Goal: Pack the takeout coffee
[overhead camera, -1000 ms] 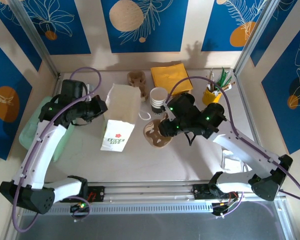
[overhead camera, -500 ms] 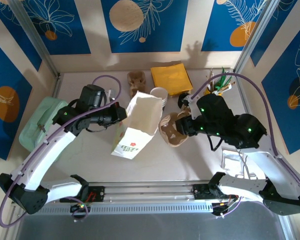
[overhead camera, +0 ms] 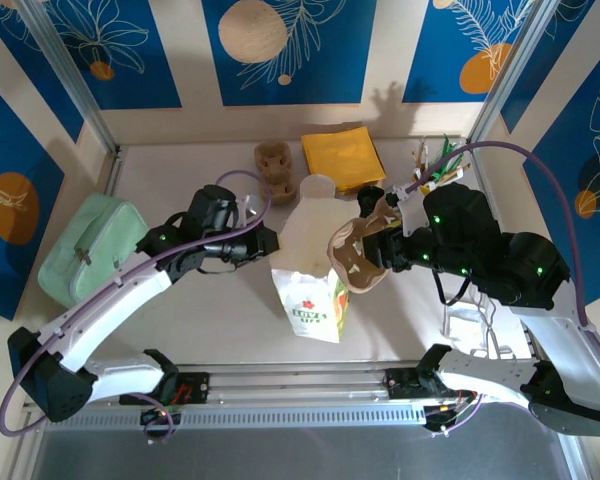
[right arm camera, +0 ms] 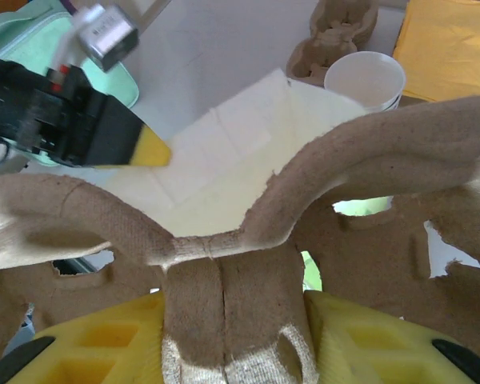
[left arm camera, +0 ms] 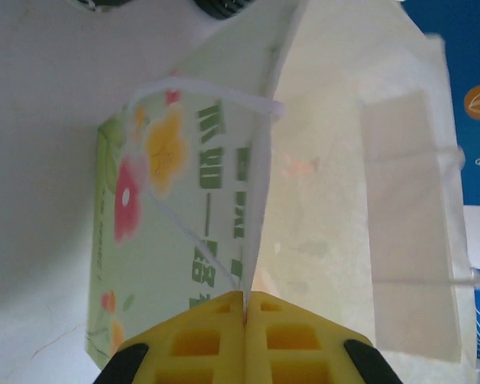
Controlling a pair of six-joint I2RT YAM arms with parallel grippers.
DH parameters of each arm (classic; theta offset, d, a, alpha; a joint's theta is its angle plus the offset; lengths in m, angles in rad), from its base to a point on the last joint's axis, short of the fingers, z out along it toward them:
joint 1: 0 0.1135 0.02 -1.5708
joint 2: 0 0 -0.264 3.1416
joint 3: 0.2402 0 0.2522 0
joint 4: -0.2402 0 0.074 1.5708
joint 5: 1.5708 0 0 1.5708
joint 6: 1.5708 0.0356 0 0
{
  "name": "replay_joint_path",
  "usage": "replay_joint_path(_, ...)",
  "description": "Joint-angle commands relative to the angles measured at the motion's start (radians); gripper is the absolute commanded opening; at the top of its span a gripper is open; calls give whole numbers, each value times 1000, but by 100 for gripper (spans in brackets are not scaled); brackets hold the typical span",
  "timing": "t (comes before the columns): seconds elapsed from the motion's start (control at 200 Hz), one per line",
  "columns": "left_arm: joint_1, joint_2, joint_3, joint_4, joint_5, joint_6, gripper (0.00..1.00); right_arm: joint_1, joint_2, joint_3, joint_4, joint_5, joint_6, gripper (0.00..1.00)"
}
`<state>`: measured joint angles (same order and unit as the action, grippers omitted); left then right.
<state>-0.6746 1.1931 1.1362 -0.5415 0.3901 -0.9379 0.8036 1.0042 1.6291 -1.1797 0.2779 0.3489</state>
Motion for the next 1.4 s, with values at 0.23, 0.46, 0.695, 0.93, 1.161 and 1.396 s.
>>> replay_joint_path(0.23, -8, 26, 20, -80, 70, 170, 0, -4, 39, 37, -9, -97, -10, 43)
replay_joint_path(0.46, -6, 41, 63, -106, 102, 253, 0, -4, 116, 75, 6, -175, -88, 43)
replay_joint_path(0.695, -2, 52, 99, -130, 129, 303, 15, -6, 220, 109, 11, -272, -179, 43)
replay_joint_path(0.93, 6, 23, 144, -184, 103, 327, 28, -6, 299, 142, -42, -181, -225, 43)
replay_joint_path(1.161, 56, -67, 143, -234, 92, 346, 34, 29, 357, 180, -104, -27, -272, 43)
replay_joint_path(1.396, 96, -122, 104, -247, 96, 343, 36, 118, 411, 190, -127, 160, -317, 43)
